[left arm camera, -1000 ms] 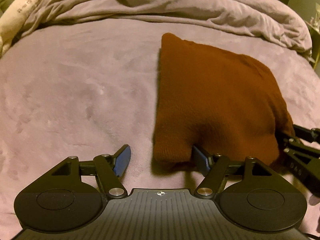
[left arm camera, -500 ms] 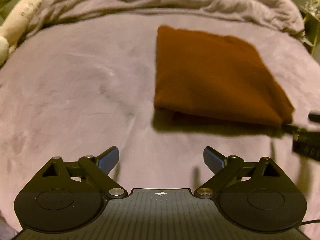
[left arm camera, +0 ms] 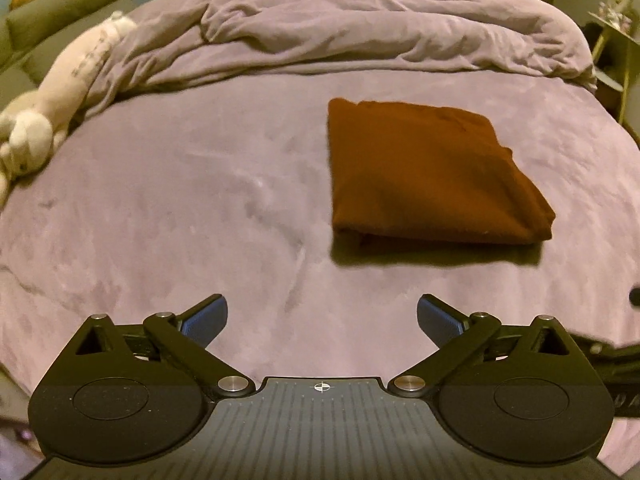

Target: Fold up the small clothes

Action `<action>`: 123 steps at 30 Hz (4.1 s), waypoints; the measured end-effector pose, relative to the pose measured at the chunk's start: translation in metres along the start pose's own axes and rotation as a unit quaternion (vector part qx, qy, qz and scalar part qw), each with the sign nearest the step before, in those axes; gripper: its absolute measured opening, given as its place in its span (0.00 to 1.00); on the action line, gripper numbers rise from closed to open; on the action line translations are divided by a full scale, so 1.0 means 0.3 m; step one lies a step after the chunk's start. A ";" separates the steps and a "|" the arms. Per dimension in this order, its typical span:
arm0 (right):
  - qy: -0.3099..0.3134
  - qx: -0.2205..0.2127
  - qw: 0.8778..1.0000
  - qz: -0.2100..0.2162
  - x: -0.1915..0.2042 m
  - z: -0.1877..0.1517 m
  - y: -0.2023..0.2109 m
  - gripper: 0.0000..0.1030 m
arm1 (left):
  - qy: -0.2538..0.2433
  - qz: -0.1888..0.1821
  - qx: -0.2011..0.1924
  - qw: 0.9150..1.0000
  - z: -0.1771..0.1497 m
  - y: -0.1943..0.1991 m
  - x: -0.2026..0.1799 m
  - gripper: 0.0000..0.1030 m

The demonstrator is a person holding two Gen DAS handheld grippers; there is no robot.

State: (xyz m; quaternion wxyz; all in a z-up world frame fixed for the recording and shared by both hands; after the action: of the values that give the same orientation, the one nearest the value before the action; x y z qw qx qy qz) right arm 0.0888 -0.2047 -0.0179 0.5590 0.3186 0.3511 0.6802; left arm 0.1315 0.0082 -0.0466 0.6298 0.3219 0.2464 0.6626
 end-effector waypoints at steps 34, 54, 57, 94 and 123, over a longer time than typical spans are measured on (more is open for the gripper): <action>-0.013 -0.006 0.999 -0.038 0.023 0.101 0.019 0.96 | -0.015 -0.008 0.015 1.000 0.029 -0.013 -0.015 1.00; -0.021 -0.002 0.999 -0.041 0.006 0.100 0.022 0.96 | -0.013 -0.021 0.023 0.999 0.033 -0.018 -0.025 1.00; -0.021 -0.001 0.999 -0.041 0.007 0.101 0.022 0.96 | -0.013 -0.022 0.024 0.999 0.033 -0.018 -0.026 1.00; -0.021 0.001 0.999 -0.040 -0.001 0.097 0.022 0.96 | -0.004 -0.023 0.036 0.999 0.027 -0.028 -0.027 1.00; -0.019 0.000 0.999 -0.042 -0.004 0.106 0.018 0.96 | 0.007 -0.030 0.044 0.999 0.025 -0.035 -0.033 1.00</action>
State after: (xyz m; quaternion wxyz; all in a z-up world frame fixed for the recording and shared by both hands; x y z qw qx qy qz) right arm 0.1124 -0.2026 0.0041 0.5934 0.3166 0.3533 0.6502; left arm 0.1439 -0.0013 -0.0505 0.6328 0.3377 0.2892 0.6339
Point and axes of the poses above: each gripper's, at about its wrist camera, not at the fingertips, and y roughly against the way its jaws point, x to its left, z to its top, the point moved 1 cm from there along -y, roughly the way its jaws point, and after that the axes turned 4 degrees about -x, right-handed, at the moved point
